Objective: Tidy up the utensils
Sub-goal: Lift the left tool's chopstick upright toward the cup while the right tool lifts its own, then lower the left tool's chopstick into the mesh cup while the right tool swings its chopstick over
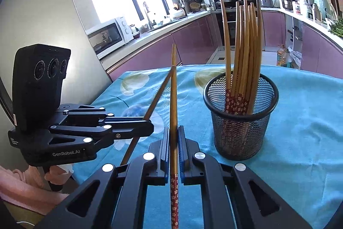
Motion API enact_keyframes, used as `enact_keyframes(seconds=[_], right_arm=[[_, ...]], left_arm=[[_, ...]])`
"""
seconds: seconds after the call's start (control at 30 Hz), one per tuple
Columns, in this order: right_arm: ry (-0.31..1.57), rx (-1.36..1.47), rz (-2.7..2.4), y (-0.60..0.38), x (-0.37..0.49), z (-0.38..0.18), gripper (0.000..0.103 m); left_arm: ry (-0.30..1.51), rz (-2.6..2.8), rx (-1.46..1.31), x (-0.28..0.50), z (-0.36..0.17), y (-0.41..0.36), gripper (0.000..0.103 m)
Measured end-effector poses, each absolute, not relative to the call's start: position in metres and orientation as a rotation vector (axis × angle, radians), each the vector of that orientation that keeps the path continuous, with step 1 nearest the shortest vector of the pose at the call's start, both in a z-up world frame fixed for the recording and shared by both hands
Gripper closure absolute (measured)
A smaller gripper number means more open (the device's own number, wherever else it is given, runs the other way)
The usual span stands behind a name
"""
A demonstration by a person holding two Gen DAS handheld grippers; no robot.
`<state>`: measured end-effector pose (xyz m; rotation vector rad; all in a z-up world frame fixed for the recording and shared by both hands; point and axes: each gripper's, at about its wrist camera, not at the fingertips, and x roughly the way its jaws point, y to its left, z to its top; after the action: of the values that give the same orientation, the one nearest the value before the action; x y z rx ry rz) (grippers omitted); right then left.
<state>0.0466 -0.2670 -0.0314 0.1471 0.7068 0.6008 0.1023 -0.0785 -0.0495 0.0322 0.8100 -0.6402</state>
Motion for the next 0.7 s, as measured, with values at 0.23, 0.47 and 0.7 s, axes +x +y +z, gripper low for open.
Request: enact_keyframes(seconds=[0.23, 0.47, 0.7], right_arm=[[0.668, 0.145, 0.574, -0.279, 0.047, -0.021, 0.097], [0.628, 0.145, 0.562, -0.288, 0.045, -0.011, 0.097], [0.598, 0.141, 0.557, -0.292, 0.045, -0.002, 0.097]], left_arm=[[0.771, -0.680, 0.003, 0.099, -0.032, -0.075, 0.096], [0.721, -0.697, -0.005, 0.094, -0.016, -0.076, 0.096], [0.692, -0.704, -0.026, 0.092, -0.005, -0.076, 0.096]])
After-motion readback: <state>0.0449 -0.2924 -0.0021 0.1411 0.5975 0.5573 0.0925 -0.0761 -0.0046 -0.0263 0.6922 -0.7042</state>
